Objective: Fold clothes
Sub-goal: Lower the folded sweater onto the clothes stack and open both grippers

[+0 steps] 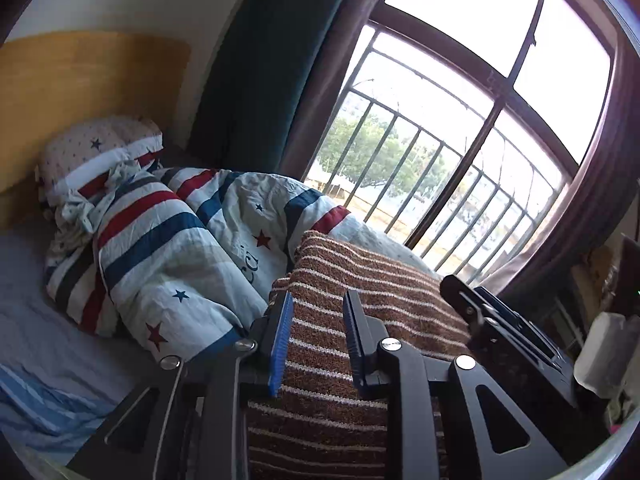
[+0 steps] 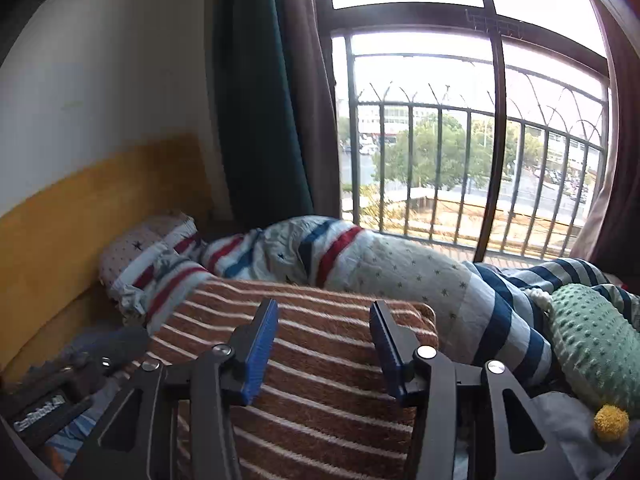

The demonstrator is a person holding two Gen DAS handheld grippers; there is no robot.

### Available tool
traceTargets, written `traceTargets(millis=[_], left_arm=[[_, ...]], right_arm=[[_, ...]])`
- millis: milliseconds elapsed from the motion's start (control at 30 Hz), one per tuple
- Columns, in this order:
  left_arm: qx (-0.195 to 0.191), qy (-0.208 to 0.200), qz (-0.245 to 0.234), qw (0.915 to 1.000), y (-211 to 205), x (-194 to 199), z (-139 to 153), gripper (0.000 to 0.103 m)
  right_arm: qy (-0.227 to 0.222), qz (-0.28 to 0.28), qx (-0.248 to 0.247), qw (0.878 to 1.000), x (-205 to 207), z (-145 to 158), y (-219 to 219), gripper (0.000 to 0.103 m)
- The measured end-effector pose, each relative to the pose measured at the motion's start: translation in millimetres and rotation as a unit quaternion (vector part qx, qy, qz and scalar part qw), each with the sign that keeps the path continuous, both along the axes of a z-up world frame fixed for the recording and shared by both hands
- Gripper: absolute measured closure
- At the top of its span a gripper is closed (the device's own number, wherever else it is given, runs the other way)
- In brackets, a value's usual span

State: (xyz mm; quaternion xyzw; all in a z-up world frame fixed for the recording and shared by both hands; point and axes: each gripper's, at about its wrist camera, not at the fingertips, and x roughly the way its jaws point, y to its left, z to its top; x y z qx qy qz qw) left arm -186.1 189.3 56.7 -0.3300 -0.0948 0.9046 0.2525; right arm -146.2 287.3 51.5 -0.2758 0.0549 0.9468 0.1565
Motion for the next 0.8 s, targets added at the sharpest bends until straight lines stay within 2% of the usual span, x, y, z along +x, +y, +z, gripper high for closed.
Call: traceTargets(millis=[33, 100, 133, 200, 267, 367, 433, 533, 633, 700, 767, 800], left_arm=[[-0.02, -0.004, -0.015, 0.9997, 9, -4, -8, 0.084], [-0.024, -0.009, -0.039, 0.9989, 18, -9, -20, 0.083], [-0.017, -0.012, -0.051, 0.9985, 21, -12, -25, 0.083], [0.024, -0.027, -0.067, 0.9971, 24, -19, -35, 0.083], [0.048, -0.043, -0.076, 0.995, 30, -24, -47, 0.083], [0.063, -0.031, -0.082, 0.9941, 45, -20, -56, 0.083], [0.066, -0.028, -0.072, 0.9948, 49, -16, -52, 0.083], [0.073, -0.052, -0.053, 0.9945, 46, -27, -44, 0.083], [0.112, -0.057, -0.026, 0.9917, 21, -17, -30, 0.083], [0.114, -0.037, -0.016, 0.9926, 3, 0, -19, 0.072], [0.098, -0.011, -0.008, 0.9951, -12, 18, -9, 0.032], [0.088, 0.008, -0.004, 0.9961, -18, 27, -5, 0.025]], right_arm=[[-0.027, -0.005, 0.005, 1.0, -8, -17, 7, 0.056], [-0.037, -0.021, 0.011, 0.999, 2, -44, 24, 0.057], [-0.036, -0.025, 0.002, 0.999, 7, -47, 34, 0.057], [-0.028, -0.038, -0.043, 0.998, 18, -56, 60, 0.056], [-0.027, -0.055, -0.078, 0.995, 27, -67, 81, 0.05], [-0.025, -0.074, -0.122, 0.989, 37, -82, 108, 0.047], [-0.027, -0.074, -0.119, 0.99, 36, -77, 112, 0.046], [-0.039, -0.073, -0.093, 0.992, 31, -68, 104, 0.045], [-0.042, -0.066, -0.075, 0.994, 24, -53, 93, 0.039], [-0.043, -0.064, -0.07, 0.995, 19, -47, 88, 0.032], [-0.045, -0.064, -0.07, 0.994, 13, -42, 85, 0.031], [-0.046, -0.069, -0.07, 0.994, 16, -40, 84, 0.029]])
